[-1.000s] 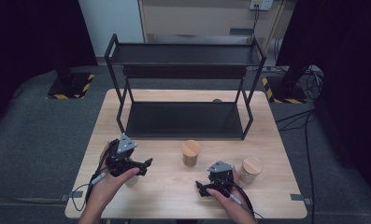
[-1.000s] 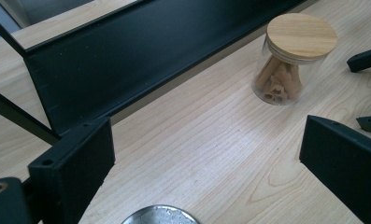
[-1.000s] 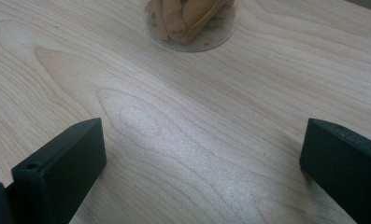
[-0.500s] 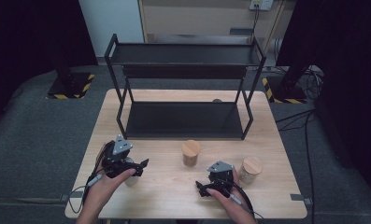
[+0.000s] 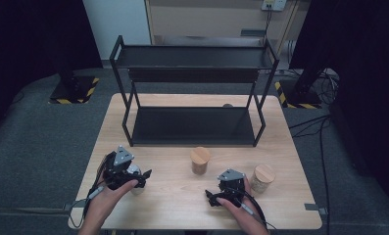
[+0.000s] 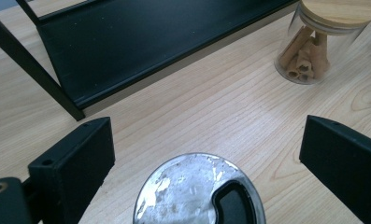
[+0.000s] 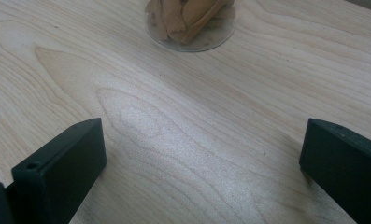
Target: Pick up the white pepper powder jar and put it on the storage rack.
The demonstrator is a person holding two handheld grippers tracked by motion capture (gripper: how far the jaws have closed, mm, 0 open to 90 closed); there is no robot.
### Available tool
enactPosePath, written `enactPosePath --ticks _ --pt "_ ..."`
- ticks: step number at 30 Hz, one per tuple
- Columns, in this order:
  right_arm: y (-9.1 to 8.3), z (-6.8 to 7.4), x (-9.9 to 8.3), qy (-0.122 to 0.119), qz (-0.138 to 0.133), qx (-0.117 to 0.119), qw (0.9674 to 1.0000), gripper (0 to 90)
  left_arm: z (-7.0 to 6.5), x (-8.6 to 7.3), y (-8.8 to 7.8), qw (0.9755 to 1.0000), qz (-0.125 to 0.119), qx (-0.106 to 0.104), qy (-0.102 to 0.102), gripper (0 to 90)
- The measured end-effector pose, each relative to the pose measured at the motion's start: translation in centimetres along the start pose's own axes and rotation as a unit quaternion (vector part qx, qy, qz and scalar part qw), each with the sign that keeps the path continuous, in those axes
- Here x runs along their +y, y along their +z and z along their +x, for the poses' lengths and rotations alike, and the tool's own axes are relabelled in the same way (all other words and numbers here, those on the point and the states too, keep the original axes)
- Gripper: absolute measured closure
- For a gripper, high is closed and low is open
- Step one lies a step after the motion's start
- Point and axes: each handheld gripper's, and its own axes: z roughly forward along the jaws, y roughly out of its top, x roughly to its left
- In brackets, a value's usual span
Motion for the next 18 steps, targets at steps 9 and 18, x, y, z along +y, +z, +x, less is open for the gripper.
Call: enactPosePath --ticks 9,18 --pt "0.0 0.0 0.0 0.0 0.0 0.0 1.0 0.6 0.05 -0.86 -0.09 1.0 0.001 0.004 -0.007 2.2" --pt "0.0 0.0 -0.01 0.0 0.0 0.0 1.0 0.7 -0.33 -1.01 -0.17 1.0 0.002 0.008 0.0 2.1"
